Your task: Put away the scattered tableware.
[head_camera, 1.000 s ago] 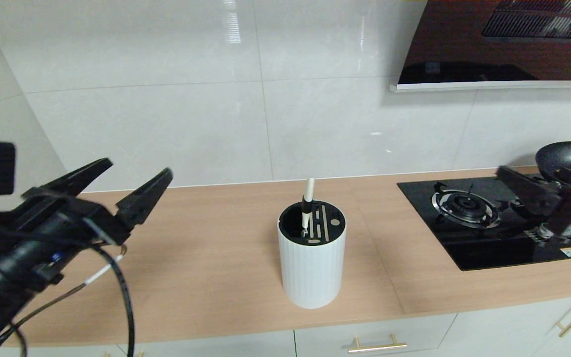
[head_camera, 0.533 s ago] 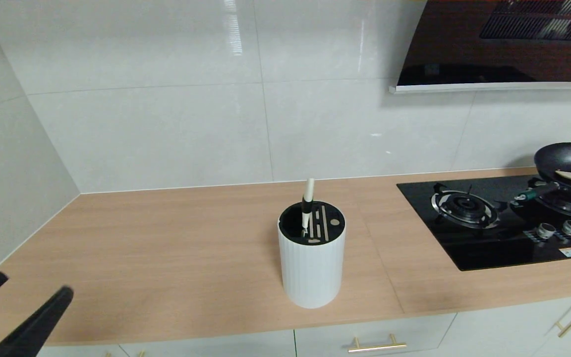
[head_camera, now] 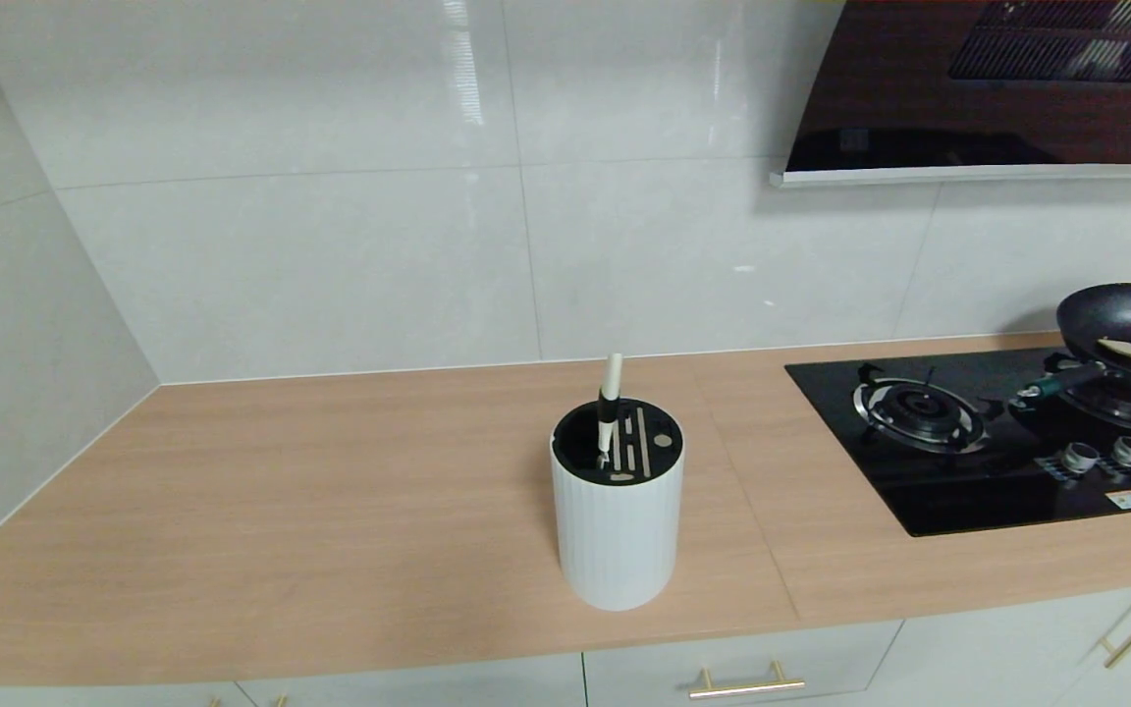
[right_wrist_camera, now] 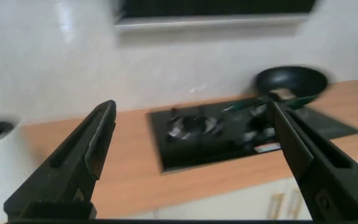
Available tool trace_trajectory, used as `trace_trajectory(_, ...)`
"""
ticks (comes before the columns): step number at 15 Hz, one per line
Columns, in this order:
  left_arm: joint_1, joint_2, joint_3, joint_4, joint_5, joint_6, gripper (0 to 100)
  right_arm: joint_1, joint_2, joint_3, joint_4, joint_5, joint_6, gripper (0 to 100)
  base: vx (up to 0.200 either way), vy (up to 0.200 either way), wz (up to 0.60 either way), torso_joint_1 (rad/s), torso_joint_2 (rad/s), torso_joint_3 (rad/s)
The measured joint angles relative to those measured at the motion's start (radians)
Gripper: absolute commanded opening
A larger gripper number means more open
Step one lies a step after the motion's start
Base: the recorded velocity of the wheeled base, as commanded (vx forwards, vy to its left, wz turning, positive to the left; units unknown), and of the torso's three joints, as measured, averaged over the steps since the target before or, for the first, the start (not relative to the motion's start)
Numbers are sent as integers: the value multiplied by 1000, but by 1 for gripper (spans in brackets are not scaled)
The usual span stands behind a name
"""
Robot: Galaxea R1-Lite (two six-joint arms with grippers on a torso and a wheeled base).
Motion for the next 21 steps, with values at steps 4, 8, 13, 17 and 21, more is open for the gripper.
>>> trace_trajectory(4,27,-58,114,82,8,108,100,-101,-94,104,109,91,-1,100,0,0,0,0,0,0)
trace_trajectory(8,29,-66,121,101,-83,151,100,-111,-118,116,265,163,30,100,0,0,0,0,0,0)
trace_trajectory(13,30,-67,122,97,-84,126,100,-103,-115,117,288,234,180,100,0,0,0,0,0,0)
trace_trajectory(17,29,-67,122,97,-83,125,100,-105,-122,116,316,323,42,100,0,0,0,0,0,0)
trace_trajectory(21,30,-67,122,97,-83,125,100,-106,-123,118,319,329,104,100,0,0,0,0,0,0)
